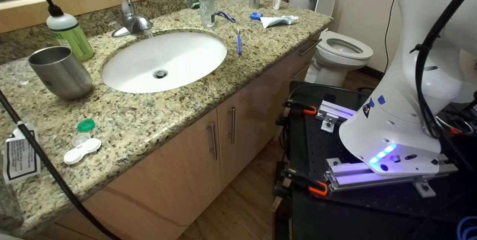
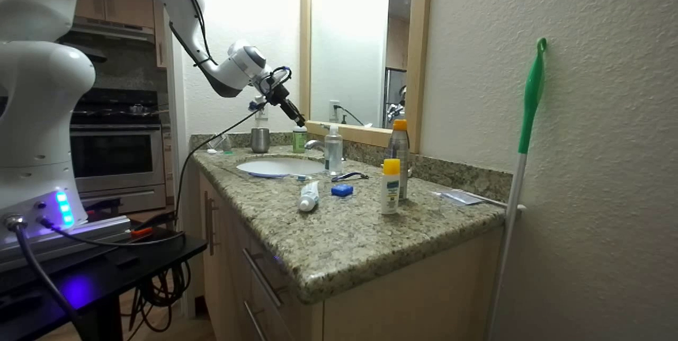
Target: Open the tap,wet the toothbrush then close the tap
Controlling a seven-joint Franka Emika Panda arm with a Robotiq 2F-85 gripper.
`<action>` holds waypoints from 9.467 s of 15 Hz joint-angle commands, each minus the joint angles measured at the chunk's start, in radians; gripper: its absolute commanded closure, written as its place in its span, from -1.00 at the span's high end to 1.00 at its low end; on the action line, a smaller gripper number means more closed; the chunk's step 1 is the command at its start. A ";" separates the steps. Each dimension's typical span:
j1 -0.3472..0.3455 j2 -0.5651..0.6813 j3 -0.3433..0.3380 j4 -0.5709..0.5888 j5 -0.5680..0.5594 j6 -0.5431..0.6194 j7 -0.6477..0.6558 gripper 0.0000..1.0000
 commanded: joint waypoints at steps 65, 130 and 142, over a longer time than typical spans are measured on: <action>-0.629 0.229 0.771 0.359 0.920 0.167 -0.600 1.00; -0.615 0.334 0.670 0.644 1.625 -0.196 -0.998 1.00; -0.642 0.379 0.699 0.692 1.632 -0.270 -1.037 1.00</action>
